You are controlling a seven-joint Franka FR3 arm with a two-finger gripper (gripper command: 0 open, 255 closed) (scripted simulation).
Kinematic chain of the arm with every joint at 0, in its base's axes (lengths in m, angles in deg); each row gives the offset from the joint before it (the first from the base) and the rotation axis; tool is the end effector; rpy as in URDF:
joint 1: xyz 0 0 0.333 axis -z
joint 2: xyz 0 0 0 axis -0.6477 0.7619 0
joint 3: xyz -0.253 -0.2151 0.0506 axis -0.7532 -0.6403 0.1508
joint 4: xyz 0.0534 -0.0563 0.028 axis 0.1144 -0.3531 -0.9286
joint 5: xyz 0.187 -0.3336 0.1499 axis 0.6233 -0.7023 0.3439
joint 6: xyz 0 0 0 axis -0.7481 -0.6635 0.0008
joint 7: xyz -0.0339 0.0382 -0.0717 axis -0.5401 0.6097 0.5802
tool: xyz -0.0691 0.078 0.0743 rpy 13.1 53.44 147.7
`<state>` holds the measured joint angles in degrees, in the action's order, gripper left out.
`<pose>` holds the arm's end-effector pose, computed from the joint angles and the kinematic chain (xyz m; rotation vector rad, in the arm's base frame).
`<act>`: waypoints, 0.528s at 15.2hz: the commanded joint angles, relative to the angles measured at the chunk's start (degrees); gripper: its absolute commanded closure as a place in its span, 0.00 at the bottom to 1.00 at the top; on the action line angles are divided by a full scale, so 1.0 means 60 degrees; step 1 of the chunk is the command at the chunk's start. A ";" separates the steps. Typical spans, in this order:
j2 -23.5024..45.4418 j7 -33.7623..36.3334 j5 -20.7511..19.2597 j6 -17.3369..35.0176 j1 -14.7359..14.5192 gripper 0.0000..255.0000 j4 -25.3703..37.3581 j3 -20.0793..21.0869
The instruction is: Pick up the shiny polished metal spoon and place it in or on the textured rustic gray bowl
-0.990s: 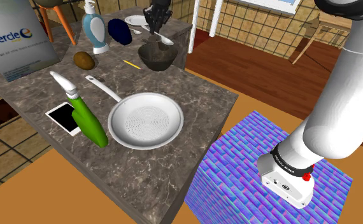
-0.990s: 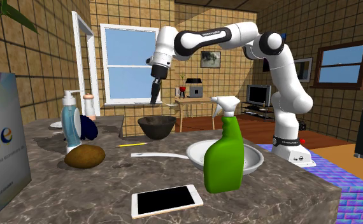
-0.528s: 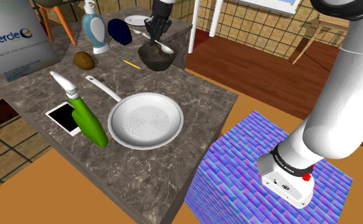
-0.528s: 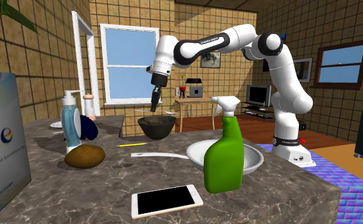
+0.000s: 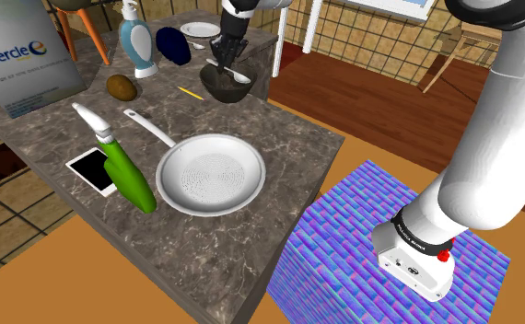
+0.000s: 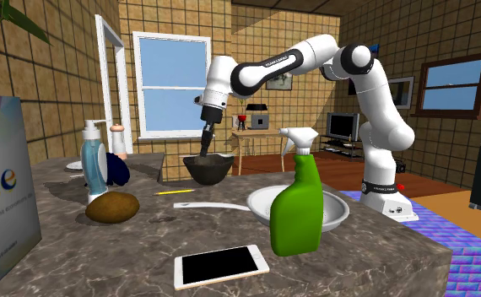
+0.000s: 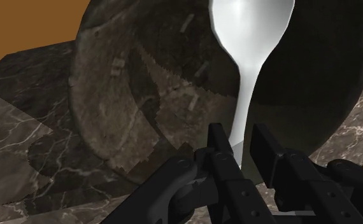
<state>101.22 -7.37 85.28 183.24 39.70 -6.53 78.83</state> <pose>0.6979 0.1093 0.4266 -2.9901 -0.1202 -0.3301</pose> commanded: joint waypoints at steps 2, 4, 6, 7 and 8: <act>0.0004 0.0000 0.0000 0.0013 -0.0001 1.00 -0.0009 0.0000; 0.0004 0.0000 0.0000 0.0013 -0.0001 1.00 -0.0009 0.0000; 0.0005 0.0000 0.0000 0.0013 -0.0001 0.00 -0.0008 0.0000; 0.0005 0.0000 0.0000 0.0013 -0.0001 0.00 -0.0008 0.0000; 0.0005 0.0000 0.0000 0.0013 -0.0001 0.00 -0.0008 0.0000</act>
<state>101.25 -7.37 85.28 183.32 39.69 -6.58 78.84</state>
